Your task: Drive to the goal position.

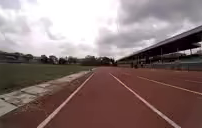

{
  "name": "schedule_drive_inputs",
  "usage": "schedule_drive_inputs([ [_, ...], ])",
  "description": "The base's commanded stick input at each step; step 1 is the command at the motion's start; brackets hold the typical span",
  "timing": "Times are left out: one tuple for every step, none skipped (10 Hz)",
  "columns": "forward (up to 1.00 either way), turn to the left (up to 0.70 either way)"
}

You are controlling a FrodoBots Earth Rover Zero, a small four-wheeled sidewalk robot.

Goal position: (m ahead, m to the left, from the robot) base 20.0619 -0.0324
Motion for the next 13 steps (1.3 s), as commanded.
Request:
schedule_drive_inputs([
  [0.7, 0.0],
  [0.7, 0.0],
  [0.7, 0.0],
  [0.7, 0.0],
  [0.7, 0.0],
  [0.7, 0.0],
  [0.7, 0.0],
  [0.7, 0.0],
  [0.7, 0.0],
  [0.7, 0.0],
  [0.7, 0.0],
  [0.7, 0.0],
  [0.7, 0.0],
])
